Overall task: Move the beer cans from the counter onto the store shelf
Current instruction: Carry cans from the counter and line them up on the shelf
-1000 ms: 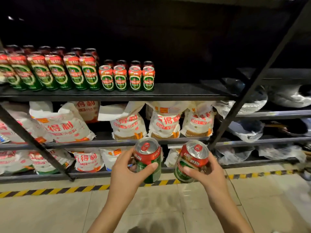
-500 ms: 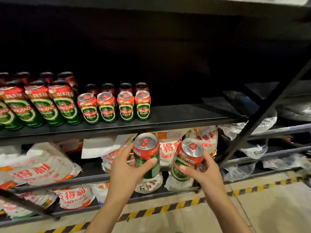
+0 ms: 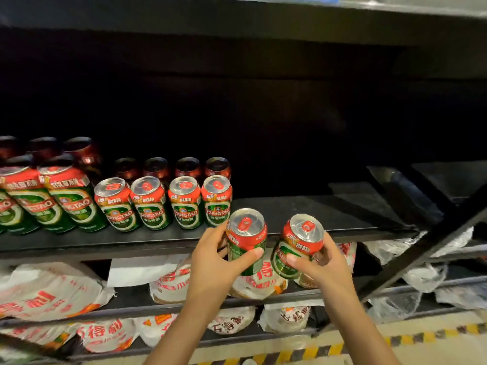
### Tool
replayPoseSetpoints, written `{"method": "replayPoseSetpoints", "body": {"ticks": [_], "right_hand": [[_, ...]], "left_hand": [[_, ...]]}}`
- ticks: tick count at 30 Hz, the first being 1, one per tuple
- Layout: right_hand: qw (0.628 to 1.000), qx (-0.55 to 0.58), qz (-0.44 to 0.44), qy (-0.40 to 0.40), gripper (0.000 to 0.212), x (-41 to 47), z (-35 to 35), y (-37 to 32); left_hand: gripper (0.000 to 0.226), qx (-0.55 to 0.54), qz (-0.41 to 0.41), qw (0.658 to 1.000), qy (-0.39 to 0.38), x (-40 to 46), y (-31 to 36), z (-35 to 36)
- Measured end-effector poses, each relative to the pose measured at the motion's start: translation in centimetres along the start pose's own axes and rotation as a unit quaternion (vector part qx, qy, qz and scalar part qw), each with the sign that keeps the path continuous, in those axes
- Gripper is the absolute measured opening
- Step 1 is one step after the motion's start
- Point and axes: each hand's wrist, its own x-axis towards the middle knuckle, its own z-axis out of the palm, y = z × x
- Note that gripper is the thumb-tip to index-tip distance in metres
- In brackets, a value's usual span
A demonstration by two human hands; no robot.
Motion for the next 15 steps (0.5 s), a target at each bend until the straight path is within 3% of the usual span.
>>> {"method": "replayPoseSetpoints", "body": {"ticks": [4,15], "right_hand": [[0.999,-0.006,-0.013,-0.041,0.069,5.0,-0.9,0.1],[0.990,-0.006,-0.051,-0.135,0.057,15.8,-2.5,0.9]], "left_hand": [[0.067,-0.002,-0.010,1.000,-0.001,3.4,-0.7,2.0],[0.057,-0.019,0.001,0.996,0.082,9.8,-1.4,8.0]]}}
